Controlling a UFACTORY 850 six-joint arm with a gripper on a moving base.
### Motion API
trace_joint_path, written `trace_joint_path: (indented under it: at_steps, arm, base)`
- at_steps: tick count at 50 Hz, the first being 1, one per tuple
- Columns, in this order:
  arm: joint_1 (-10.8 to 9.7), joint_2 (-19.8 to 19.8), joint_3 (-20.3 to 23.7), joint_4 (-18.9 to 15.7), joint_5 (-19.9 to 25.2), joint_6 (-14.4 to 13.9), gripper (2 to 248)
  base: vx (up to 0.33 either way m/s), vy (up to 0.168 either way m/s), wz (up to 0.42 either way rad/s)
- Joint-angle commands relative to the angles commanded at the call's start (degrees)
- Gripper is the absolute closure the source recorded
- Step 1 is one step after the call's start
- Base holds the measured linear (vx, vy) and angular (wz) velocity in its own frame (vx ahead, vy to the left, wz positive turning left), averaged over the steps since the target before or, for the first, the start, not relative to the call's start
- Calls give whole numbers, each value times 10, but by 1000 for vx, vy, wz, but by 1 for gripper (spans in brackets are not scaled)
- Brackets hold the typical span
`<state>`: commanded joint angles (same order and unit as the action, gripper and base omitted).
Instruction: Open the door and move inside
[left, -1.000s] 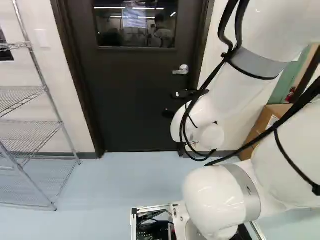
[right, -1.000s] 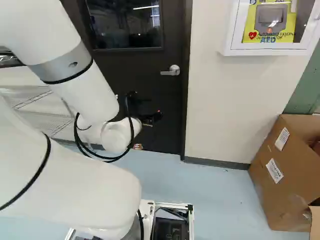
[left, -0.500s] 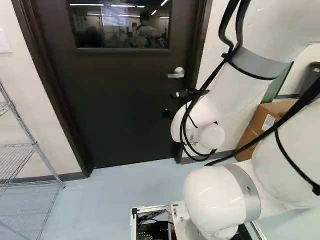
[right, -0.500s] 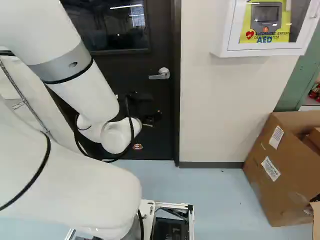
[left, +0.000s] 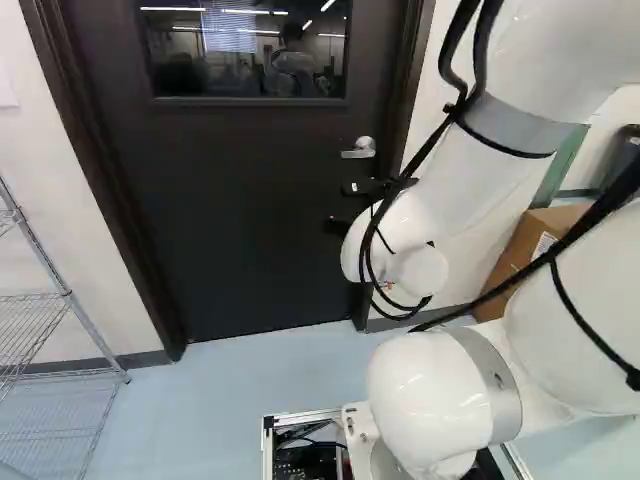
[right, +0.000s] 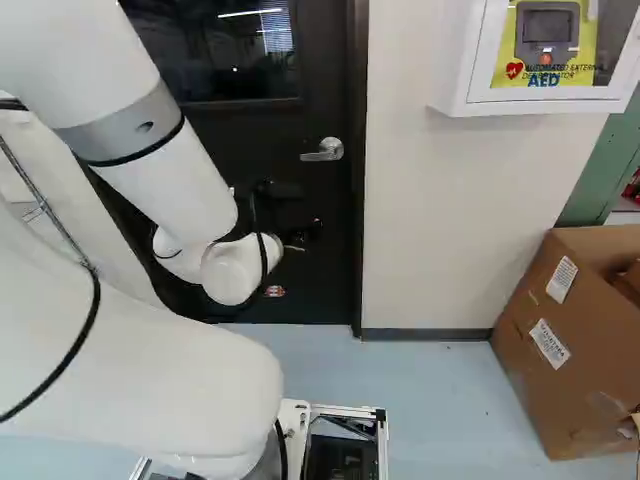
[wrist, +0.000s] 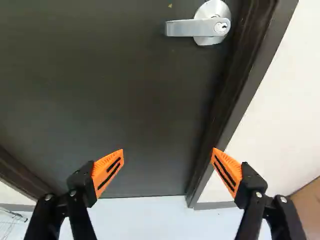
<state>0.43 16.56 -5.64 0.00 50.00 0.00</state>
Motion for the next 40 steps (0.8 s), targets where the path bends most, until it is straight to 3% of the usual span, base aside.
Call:
trace_joint_path:
  at_steps: [40]
  arm:
    - [32,-62,-112,0,0,0,3]
  base:
    - [0,0,0]
